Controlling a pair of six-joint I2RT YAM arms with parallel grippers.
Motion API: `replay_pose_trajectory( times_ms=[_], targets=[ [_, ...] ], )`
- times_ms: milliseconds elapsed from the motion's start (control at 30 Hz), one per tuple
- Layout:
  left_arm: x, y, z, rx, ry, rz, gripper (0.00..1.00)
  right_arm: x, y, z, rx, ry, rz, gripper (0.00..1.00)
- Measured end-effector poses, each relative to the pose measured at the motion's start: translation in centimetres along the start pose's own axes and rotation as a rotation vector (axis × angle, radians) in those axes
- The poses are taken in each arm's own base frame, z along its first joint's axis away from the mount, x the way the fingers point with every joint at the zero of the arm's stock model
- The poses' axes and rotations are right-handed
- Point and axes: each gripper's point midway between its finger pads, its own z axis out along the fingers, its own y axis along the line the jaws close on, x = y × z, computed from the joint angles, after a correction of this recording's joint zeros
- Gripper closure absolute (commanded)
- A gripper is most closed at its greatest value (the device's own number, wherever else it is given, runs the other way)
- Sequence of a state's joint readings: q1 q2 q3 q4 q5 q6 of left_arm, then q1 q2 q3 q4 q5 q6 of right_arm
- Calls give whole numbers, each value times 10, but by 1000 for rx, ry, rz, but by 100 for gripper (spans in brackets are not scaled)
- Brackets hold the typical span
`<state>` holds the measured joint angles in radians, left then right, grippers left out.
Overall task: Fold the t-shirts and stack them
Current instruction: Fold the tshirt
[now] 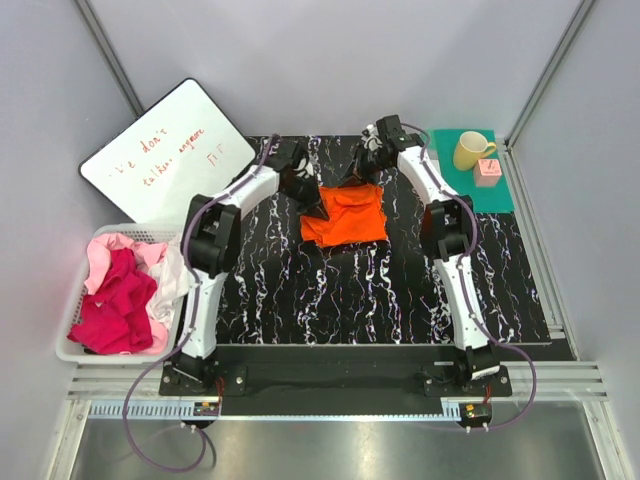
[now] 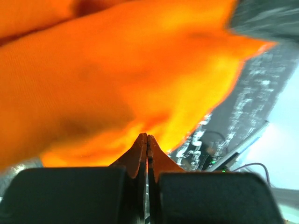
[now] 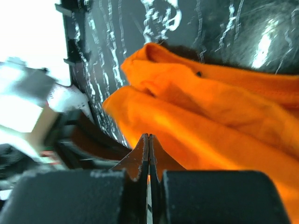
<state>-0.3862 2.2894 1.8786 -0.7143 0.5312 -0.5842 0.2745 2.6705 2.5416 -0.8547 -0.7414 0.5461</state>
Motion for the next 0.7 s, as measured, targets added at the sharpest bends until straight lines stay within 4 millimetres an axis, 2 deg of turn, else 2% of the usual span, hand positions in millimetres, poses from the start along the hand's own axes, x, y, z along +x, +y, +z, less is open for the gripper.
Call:
replay_pose_trajectory(
  times_ms=[100, 233, 300, 400, 533, 700],
  targets=[
    [-12, -22, -21, 88, -62, 18, 100, 2, 10, -15, -3, -6, -16, 100],
    [-33, -55, -44, 248, -129, 39, 100, 6, 32, -54, -29, -30, -41, 100],
    [-37, -59, -45, 287, -130, 31, 100, 8, 45, -75, -59, -40, -51, 100],
    [-40, -58, -32, 326, -104, -5, 100, 15, 57, -107, -110, -47, -53, 100],
    [-39, -45, -5, 344, -56, -70, 100, 32, 48, -121, -140, -4, -4, 100],
    [-32, -36, 6, 352, -33, -105, 100, 68, 13, -104, -127, 106, 99, 100]
  ],
)
